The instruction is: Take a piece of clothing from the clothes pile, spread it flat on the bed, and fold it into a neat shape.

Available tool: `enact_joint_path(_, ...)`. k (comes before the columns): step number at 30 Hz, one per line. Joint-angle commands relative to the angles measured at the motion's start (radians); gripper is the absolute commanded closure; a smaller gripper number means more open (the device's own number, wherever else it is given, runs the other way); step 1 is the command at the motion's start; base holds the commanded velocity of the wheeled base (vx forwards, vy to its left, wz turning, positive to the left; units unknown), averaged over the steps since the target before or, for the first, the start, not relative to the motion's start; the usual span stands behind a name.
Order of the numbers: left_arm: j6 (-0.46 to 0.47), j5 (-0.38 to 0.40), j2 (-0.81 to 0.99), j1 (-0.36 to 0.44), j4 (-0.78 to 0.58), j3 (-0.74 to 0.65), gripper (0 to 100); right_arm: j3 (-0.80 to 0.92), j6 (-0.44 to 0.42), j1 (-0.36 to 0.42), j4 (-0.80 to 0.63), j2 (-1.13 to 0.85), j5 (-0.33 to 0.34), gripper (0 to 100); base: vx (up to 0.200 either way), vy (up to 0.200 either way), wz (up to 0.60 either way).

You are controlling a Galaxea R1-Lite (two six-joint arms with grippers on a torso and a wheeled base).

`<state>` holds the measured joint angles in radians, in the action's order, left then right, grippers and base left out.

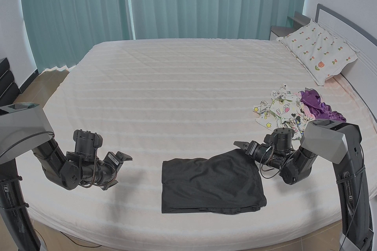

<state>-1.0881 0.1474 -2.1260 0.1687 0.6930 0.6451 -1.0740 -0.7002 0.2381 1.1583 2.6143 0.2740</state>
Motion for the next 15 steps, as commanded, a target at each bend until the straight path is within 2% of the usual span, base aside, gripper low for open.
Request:
enact_joint_path(1, 0.0, 0.0, 0.0, 0.0, 0.0, 0.001, 0, -0.003, -0.001, 0.001, -0.002, 0.006, 0.007, 100, 0.0, 0.0, 0.0)
enact_joint_path(8, 0.0, 0.0, 0.0, 0.0, 0.0, 0.001, 0, 0.002, -0.002, -0.005, -0.002, 0.009, 0.001, 100, 0.0, 0.0, 0.0)
enact_joint_path(15, 0.0, 0.0, 0.0, 0.0, 0.0, 0.001, 0, 0.019, -0.001, -0.048, 0.001, -0.006, -0.065, 100, 0.0, 0.0, 0.0)
